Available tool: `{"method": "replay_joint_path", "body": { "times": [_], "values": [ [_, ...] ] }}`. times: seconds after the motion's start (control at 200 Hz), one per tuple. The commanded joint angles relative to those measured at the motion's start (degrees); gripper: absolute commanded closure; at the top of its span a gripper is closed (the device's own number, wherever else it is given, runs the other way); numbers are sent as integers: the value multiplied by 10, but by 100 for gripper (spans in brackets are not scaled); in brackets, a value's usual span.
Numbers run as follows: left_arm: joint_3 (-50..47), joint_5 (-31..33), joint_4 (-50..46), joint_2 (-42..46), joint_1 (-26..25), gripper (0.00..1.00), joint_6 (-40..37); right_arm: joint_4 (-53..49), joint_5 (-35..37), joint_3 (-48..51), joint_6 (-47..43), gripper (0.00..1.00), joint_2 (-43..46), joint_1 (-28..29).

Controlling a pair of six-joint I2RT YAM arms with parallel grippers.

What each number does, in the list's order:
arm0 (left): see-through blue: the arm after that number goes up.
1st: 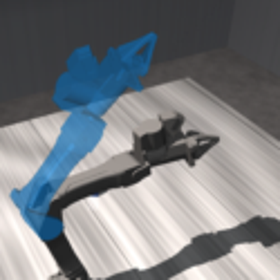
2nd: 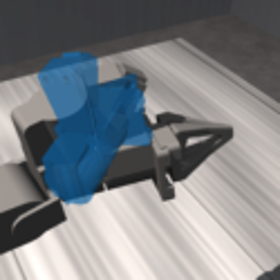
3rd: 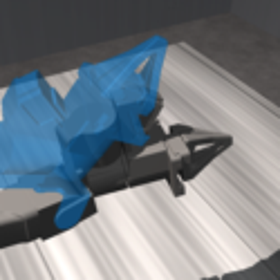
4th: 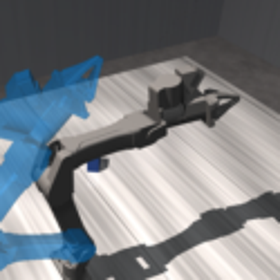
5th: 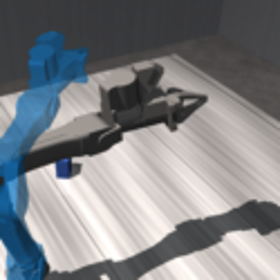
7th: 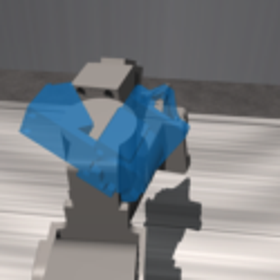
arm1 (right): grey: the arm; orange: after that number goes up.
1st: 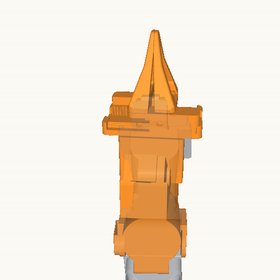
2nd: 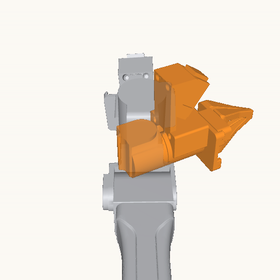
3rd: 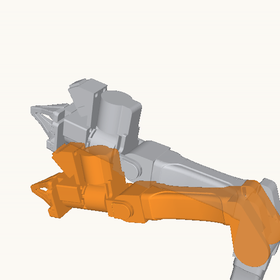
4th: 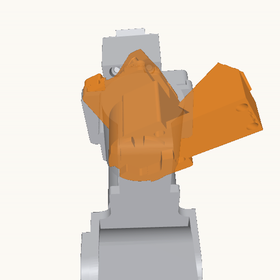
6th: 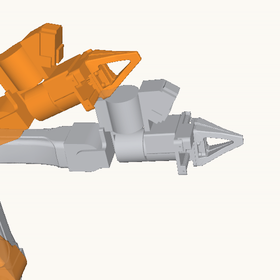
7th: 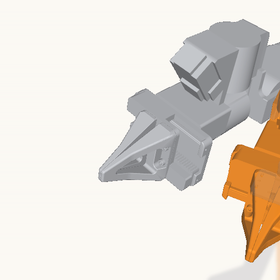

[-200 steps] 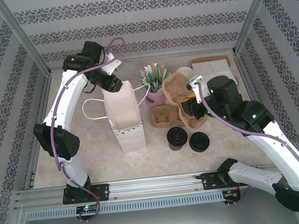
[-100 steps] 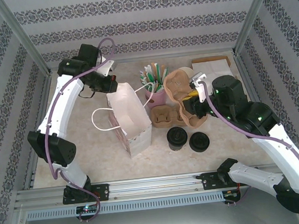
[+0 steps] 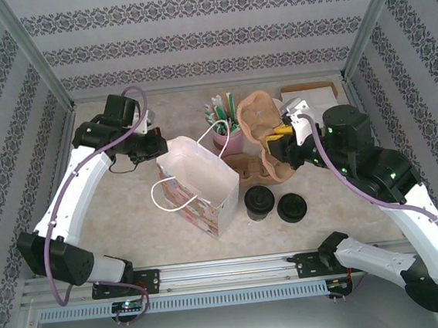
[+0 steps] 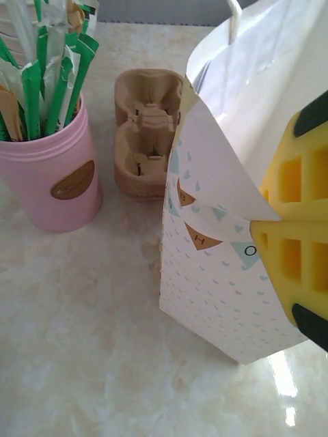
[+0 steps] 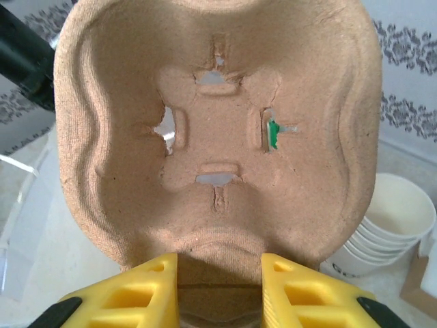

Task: Pack the takeout coffee

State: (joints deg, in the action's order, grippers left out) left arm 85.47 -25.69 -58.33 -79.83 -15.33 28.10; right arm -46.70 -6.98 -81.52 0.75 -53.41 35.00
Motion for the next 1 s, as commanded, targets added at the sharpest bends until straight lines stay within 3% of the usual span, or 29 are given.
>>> {"method": "replay_joint_path", "body": {
  "times": [0.0, 0.38, 0.824, 0.999],
  "values": [
    [-33, 16, 73, 38, -19, 100, 79, 30, -47, -30, -10, 70, -8, 12],
    [-120, 64, 149, 114, -37, 100, 181, 94, -69, -52, 19, 72, -53, 107],
    [-130, 73, 132, 159, -38, 100, 187, 129, -23, -94, 32, 73, -145, 210],
    [-137, 84, 115, 181, -38, 100, 183, 133, -12, -100, 20, 71, -169, 226]
  ]
}}
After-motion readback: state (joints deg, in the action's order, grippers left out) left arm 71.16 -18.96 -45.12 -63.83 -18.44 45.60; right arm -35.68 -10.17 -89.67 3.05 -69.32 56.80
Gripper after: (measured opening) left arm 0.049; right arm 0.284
